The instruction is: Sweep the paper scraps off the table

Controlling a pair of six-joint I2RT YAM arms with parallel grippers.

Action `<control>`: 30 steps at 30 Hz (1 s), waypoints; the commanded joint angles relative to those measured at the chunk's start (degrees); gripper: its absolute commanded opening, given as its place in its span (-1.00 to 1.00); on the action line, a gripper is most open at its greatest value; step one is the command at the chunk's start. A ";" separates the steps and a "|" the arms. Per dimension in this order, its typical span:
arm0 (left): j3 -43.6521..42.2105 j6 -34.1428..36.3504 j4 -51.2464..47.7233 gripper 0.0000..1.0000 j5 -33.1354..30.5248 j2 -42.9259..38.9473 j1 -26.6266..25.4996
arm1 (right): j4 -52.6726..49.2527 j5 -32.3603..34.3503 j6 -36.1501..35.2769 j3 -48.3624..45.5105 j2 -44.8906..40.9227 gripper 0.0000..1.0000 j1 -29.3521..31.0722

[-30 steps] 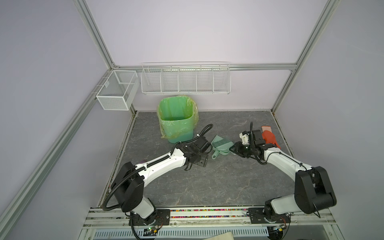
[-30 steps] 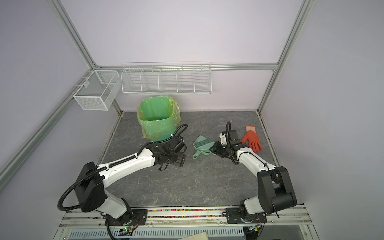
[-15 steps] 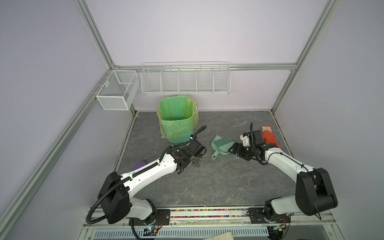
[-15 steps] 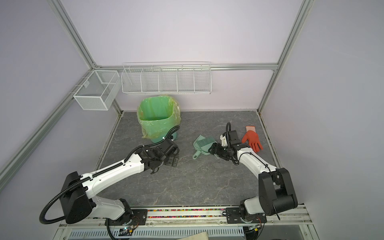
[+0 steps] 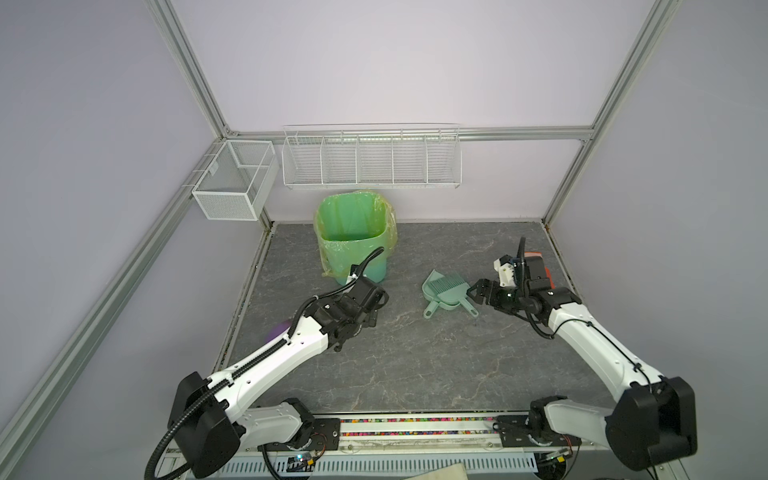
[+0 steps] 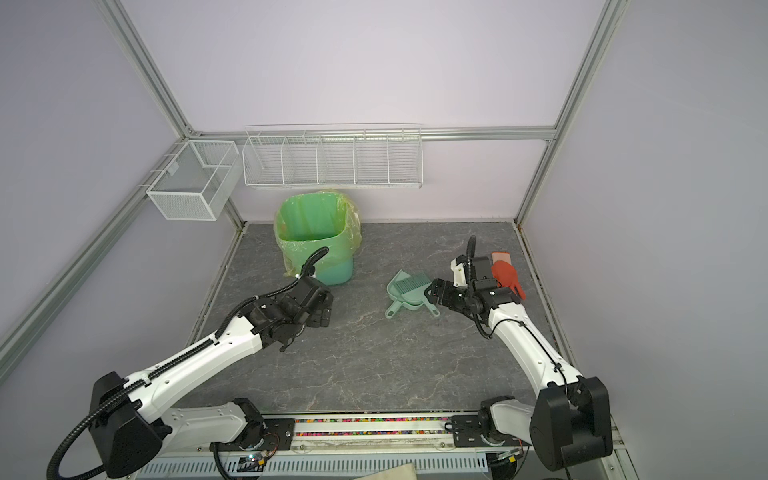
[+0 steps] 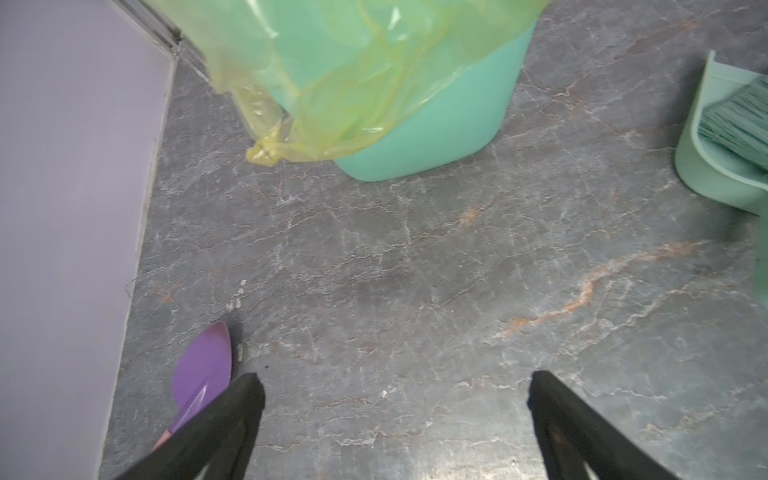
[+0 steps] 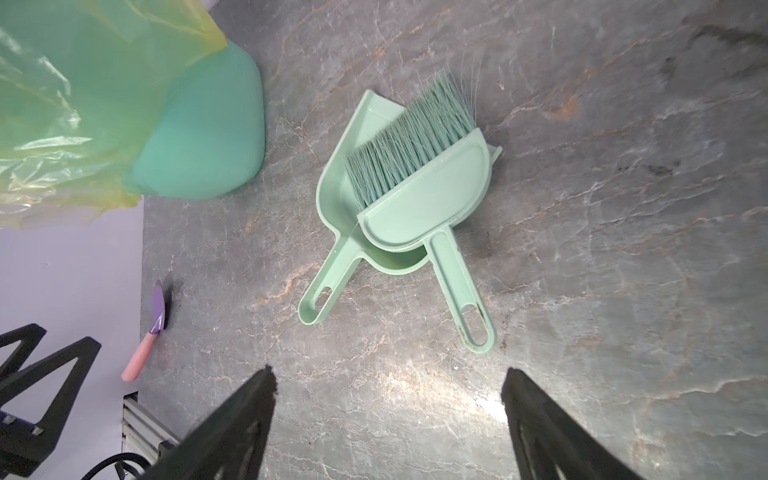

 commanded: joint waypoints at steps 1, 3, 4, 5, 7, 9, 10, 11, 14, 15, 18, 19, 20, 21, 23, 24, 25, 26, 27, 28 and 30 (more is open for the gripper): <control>-2.07 -0.55 1.16 0.99 -7.80 -2.30 1.75 | -3.57 3.60 -3.64 1.03 -3.02 0.77 -0.37; -2.35 -1.37 1.40 0.99 -8.41 -2.68 4.41 | -3.94 4.82 -5.01 0.79 -4.67 0.76 -2.62; -2.67 -1.59 1.97 0.99 -8.32 -2.86 5.54 | -4.02 5.08 -5.56 0.69 -5.35 0.77 -3.06; -3.06 -1.64 2.80 0.99 -8.30 -3.11 6.65 | -4.11 5.41 -6.17 0.66 -5.97 0.76 -3.53; -4.37 -0.89 5.14 0.99 -8.89 -3.71 8.44 | -4.35 5.81 -7.36 0.71 -6.92 0.77 -4.37; -6.16 -0.81 7.87 0.99 -10.71 -4.46 10.20 | -4.82 6.46 -8.52 0.99 -7.65 0.77 -5.18; -6.87 -0.77 8.97 0.99 -10.85 -4.75 10.97 | -4.98 6.69 -8.83 1.02 -7.95 0.77 -5.53; -7.69 -0.68 10.38 0.99 -11.25 -5.06 11.74 | -5.08 6.77 -9.11 1.08 -8.29 0.77 -5.85; -9.73 0.81 13.86 0.99 -8.88 -5.42 14.10 | -4.89 6.66 -9.30 1.03 -9.60 0.77 -6.56; -10.18 0.28 14.42 0.99 -9.65 -5.29 14.46 | -4.40 6.61 -9.31 0.95 -10.18 0.77 -6.60; -13.05 -0.51 18.47 0.99 -13.04 -5.38 15.06 | -2.76 7.26 -8.99 0.34 -11.71 0.77 -6.66; -14.48 -0.60 20.71 0.99 -14.43 -5.50 15.19 | -2.27 7.76 -8.83 0.24 -12.24 0.76 -6.73; -16.05 -0.68 23.53 0.99 -15.75 -5.64 15.32 | -1.96 8.24 -8.70 0.11 -12.64 0.77 -6.72; -17.73 0.04 26.85 0.99 -16.86 -5.79 15.46 | -1.53 8.82 -8.81 -0.10 -13.11 0.76 -6.72; -19.89 1.15 31.92 0.99 -18.89 -5.76 16.24 | -0.84 10.27 -8.84 -0.46 -13.93 0.77 -6.73; -19.91 0.82 32.52 0.99 -19.10 -5.70 17.35 | -0.39 10.81 -8.89 -0.74 -14.37 0.77 -6.73; -20.33 1.57 34.15 0.99 -19.17 -5.68 18.25 | 0.20 10.49 -9.26 -1.09 -14.64 0.76 -6.69; -20.65 2.10 35.75 0.99 -19.22 -5.61 19.39 | 1.14 9.94 -9.49 -1.16 -14.77 0.76 -6.73; -21.15 2.70 37.76 0.99 -19.50 -5.64 20.37 | 1.99 9.64 -9.06 -1.16 -14.93 0.77 -6.73; -21.64 3.61 39.66 0.99 -19.55 -5.51 21.04 | 2.64 9.60 -8.62 -2.83 -14.96 0.77 -6.73; -22.96 6.56 44.74 0.99 -19.44 -5.28 22.23 | 4.06 10.26 -8.15 -3.68 -15.13 0.77 -6.73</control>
